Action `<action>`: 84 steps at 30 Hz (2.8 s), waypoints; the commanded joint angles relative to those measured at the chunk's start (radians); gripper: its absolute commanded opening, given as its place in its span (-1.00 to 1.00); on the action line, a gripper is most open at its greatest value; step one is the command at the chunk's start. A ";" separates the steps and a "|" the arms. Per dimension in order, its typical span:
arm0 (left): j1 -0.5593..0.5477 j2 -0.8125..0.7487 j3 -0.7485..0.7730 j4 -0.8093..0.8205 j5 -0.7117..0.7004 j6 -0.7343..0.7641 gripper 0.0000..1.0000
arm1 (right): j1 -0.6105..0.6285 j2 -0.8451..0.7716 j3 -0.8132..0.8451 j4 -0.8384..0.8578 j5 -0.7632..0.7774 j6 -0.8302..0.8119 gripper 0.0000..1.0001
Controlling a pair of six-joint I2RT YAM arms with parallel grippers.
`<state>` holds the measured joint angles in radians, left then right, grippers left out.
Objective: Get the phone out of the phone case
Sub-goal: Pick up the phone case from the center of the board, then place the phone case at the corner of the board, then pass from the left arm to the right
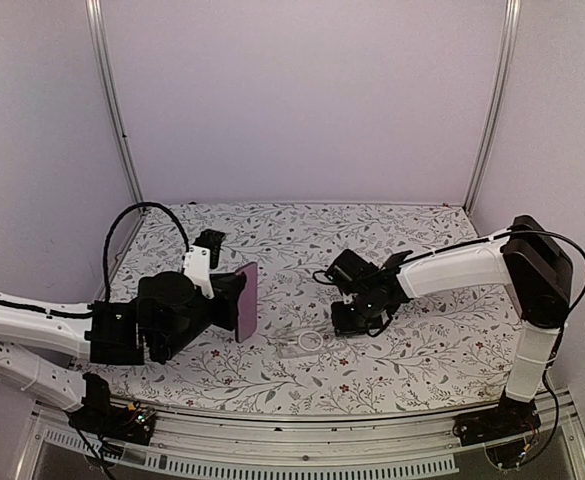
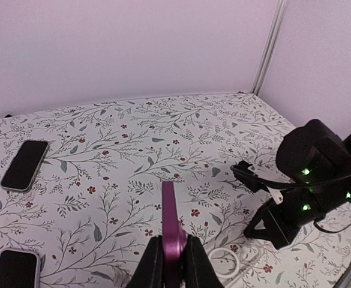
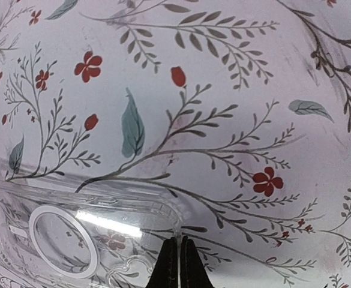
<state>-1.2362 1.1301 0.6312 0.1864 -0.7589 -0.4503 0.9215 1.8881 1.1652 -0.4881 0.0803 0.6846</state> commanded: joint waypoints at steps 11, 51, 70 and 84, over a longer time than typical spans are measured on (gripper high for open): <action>0.035 -0.027 -0.002 0.009 0.051 -0.019 -1.00 | -0.361 -0.147 -0.034 -0.028 0.119 0.296 -1.00; 0.037 0.017 0.008 -0.032 0.101 -0.115 -1.00 | -0.784 -0.262 -0.253 0.014 0.038 0.992 -0.47; 0.185 0.068 0.162 -0.249 0.289 -0.375 -1.00 | -0.475 -0.372 -0.238 0.117 0.098 0.364 -0.21; 0.306 0.182 0.305 -0.439 0.409 -0.634 -1.00 | 0.107 -0.381 -0.075 0.292 0.298 -0.020 0.58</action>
<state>-0.9611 1.2812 0.8799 -0.2058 -0.3920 -0.9760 0.9085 1.5154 1.0424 -0.2665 0.2665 0.8097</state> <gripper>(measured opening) 0.100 0.777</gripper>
